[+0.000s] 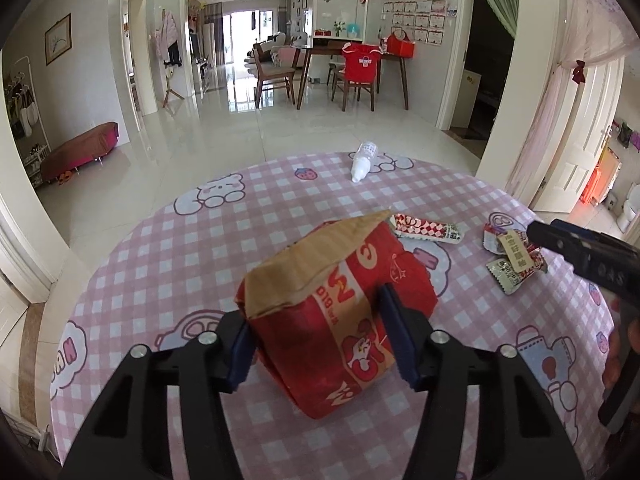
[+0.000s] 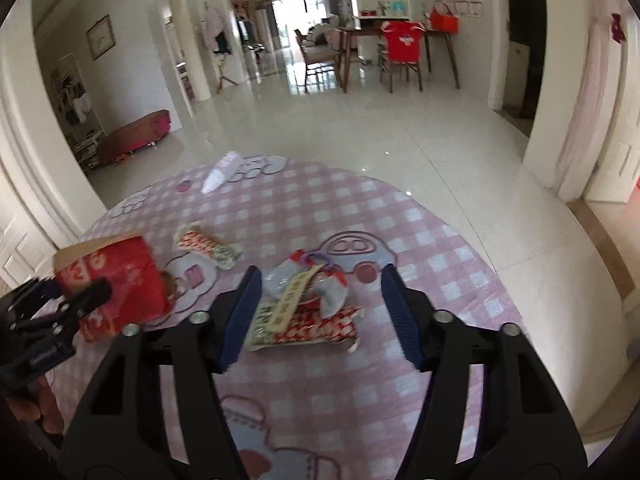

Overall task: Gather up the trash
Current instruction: 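Grasp the red snack bag by its rim with the left tool, then grasp the purple-looped tag with the right tool while the left tool holds the red bag, then carry the red bag and tag over the bucket and open both tools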

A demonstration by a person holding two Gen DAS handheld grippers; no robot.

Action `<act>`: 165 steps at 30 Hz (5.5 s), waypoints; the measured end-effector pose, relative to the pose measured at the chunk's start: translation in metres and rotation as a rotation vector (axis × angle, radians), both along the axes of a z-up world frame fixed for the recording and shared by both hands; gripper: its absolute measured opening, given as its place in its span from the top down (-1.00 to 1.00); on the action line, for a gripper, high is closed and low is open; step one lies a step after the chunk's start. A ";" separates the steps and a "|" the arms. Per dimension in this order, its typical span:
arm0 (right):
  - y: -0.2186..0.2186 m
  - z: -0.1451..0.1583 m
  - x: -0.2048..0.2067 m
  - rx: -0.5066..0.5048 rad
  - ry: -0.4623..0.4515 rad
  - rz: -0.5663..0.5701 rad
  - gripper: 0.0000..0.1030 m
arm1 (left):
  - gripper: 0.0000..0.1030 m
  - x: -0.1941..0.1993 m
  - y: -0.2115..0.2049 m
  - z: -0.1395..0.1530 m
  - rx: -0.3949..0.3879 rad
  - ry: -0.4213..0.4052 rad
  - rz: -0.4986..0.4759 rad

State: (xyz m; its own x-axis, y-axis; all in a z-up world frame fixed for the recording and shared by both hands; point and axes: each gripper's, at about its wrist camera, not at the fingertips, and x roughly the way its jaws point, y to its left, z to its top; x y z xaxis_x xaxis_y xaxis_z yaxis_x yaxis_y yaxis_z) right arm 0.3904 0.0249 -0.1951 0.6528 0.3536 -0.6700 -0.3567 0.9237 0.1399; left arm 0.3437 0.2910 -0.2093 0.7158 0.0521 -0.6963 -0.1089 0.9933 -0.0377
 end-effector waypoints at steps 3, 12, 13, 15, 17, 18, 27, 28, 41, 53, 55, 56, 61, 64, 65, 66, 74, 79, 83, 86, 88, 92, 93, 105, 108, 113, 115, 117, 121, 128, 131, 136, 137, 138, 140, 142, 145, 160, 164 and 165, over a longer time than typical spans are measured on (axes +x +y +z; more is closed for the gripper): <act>0.013 -0.004 -0.006 -0.030 0.010 0.060 0.31 | 0.03 -0.002 -0.002 0.003 -0.004 -0.011 -0.004; 0.037 -0.024 0.015 -0.132 0.058 0.088 0.36 | 0.11 -0.008 -0.009 0.005 0.009 -0.025 -0.020; 0.038 -0.026 0.017 -0.132 0.065 0.091 0.41 | 0.11 -0.008 -0.009 0.006 0.008 -0.026 -0.021; 0.041 -0.028 0.017 -0.140 0.075 0.099 0.49 | 0.12 -0.009 -0.010 0.006 0.008 -0.027 -0.024; 0.043 -0.029 0.017 -0.145 0.071 0.105 0.73 | 0.22 -0.009 -0.010 0.006 0.007 -0.030 -0.027; 0.043 -0.028 0.016 -0.142 0.066 0.110 0.81 | 0.29 -0.011 -0.010 0.008 -0.009 -0.038 -0.034; 0.035 -0.021 0.003 -0.053 0.062 0.139 0.97 | 0.47 -0.025 -0.020 0.020 -0.003 -0.068 -0.058; 0.033 -0.019 0.000 -0.042 0.062 0.142 0.97 | 0.47 -0.028 -0.021 0.023 0.000 -0.074 -0.055; 0.006 0.008 -0.043 0.067 0.072 0.174 0.98 | 0.48 -0.071 -0.035 0.059 -0.042 -0.137 -0.048; 0.040 -0.003 -0.034 -0.081 0.010 0.197 0.00 | 0.48 -0.072 -0.025 0.049 -0.036 -0.119 0.001; 0.050 -0.007 -0.028 -0.110 0.012 0.214 0.23 | 0.48 -0.068 -0.022 0.045 -0.039 -0.113 0.002; 0.054 -0.010 -0.026 -0.127 0.016 0.223 0.26 | 0.48 -0.065 -0.022 0.044 -0.040 -0.109 0.002; 0.070 -0.026 -0.018 -0.241 0.022 0.243 0.92 | 0.48 -0.056 -0.025 0.039 -0.052 -0.098 -0.008; 0.058 -0.017 -0.019 -0.159 0.035 0.247 0.98 | 0.48 -0.054 -0.031 0.043 -0.049 -0.108 -0.022; 0.054 -0.014 -0.023 -0.147 0.021 0.245 0.98 | 0.48 -0.055 -0.032 0.044 -0.050 -0.113 -0.023; 0.051 -0.009 -0.027 -0.138 0.014 0.247 0.98 | 0.48 -0.057 -0.034 0.047 -0.051 -0.118 -0.026; -0.005 0.035 -0.064 -0.007 -0.021 0.232 0.98 | 0.48 -0.074 -0.070 0.075 -0.037 -0.162 -0.072; -0.032 0.046 -0.077 0.017 -0.037 0.224 0.95 | 0.48 -0.083 -0.094 0.086 -0.003 -0.177 -0.071; -0.025 0.039 -0.078 0.006 -0.015 0.242 0.93 | 0.48 -0.085 -0.094 0.082 0.013 -0.162 -0.038; -0.007 0.029 -0.071 -0.019 0.001 0.253 0.45 | 0.48 -0.082 -0.083 0.076 0.031 -0.148 0.004; 0.008 0.022 -0.067 -0.039 -0.008 0.257 0.19 | 0.48 -0.078 -0.073 0.072 0.027 -0.142 0.026; 0.034 0.007 -0.053 -0.078 0.012 0.287 0.20 | 0.48 -0.066 -0.050 0.065 0.035 -0.128 0.064; 0.042 0.003 -0.049 -0.102 0.009 0.290 0.20 | 0.48 -0.065 -0.046 0.063 0.032 -0.125 0.067; 0.065 -0.030 -0.013 -0.212 0.067 0.282 0.92 | 0.48 -0.045 -0.035 0.046 0.015 -0.097 0.028; 0.051 -0.029 -0.009 -0.156 0.102 0.264 0.98 | 0.48 -0.045 -0.041 0.049 0.010 -0.103 0.017; 0.030 -0.020 -0.021 -0.072 0.097 0.249 0.99 | 0.48 -0.052 -0.052 0.055 0.012 -0.111 0.001; 0.022 -0.013 -0.030 -0.041 0.090 0.247 0.99 | 0.48 -0.057 -0.062 0.058 0.023 -0.117 -0.014; 0.007 -0.003 -0.039 0.001 0.084 0.243 0.99 | 0.48 -0.061 -0.074 0.064 0.024 -0.125 -0.032; -0.008 0.008 -0.052 0.016 0.077 0.236 0.98 | 0.48 -0.068 -0.093 0.071 0.033 -0.140 -0.034; 0.012 0.006 -0.058 -0.014 0.046 0.260 0.84 | 0.47 -0.068 -0.089 0.070 0.061 -0.123 0.012; 0.026 -0.002 -0.044 -0.028 0.043 0.254 0.07 | 0.47 -0.063 -0.076 0.066 0.054 -0.117 0.027; 0.045 -0.015 -0.020 -0.062 0.055 0.242 0.23 | 0.47 -0.051 -0.060 0.055 0.043 -0.103 0.030; 0.050 -0.018 -0.015 -0.080 0.057 0.245 0.29 | 0.47 -0.048 -0.057 0.053 0.038 -0.100 0.028; 0.054 -0.021 -0.012 -0.094 0.059 0.247 0.35 | 0.47 -0.046 -0.055 0.051 0.035 -0.097 0.026; 0.063 -0.027 -0.005 -0.135 0.067 0.255 0.48 | 0.47 -0.041 -0.051 0.048 0.027 -0.090 0.023; 0.067 -0.028 -0.005 -0.155 0.067 0.266 0.63 | 0.47 -0.036 -0.052 0.045 0.025 -0.082 0.017; 0.068 -0.030 -0.005 -0.153 0.065 0.276 0.65 | 0.47 -0.034 -0.055 0.043 0.022 -0.078 0.006; -0.040 0.022 -0.057 0.122 0.044 0.190 0.98 | 0.47 -0.061 -0.122 0.078 0.007 -0.129 -0.102; -0.097 0.038 -0.087 0.164 -0.002 0.126 0.98 | 0.47 -0.066 -0.170 0.086 0.010 -0.131 -0.182; -0.114 0.039 -0.095 0.173 -0.013 0.103 0.98 | 0.47 -0.067 -0.188 0.086 0.003 -0.126 -0.214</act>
State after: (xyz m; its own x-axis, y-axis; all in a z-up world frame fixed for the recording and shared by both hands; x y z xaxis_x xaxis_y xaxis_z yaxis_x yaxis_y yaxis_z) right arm 0.2955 -0.0893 -0.1557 0.6151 0.5284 -0.5852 -0.4511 0.8446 0.2885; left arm 0.2771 0.1032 -0.1238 0.7921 -0.1085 -0.6006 0.1098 0.9934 -0.0346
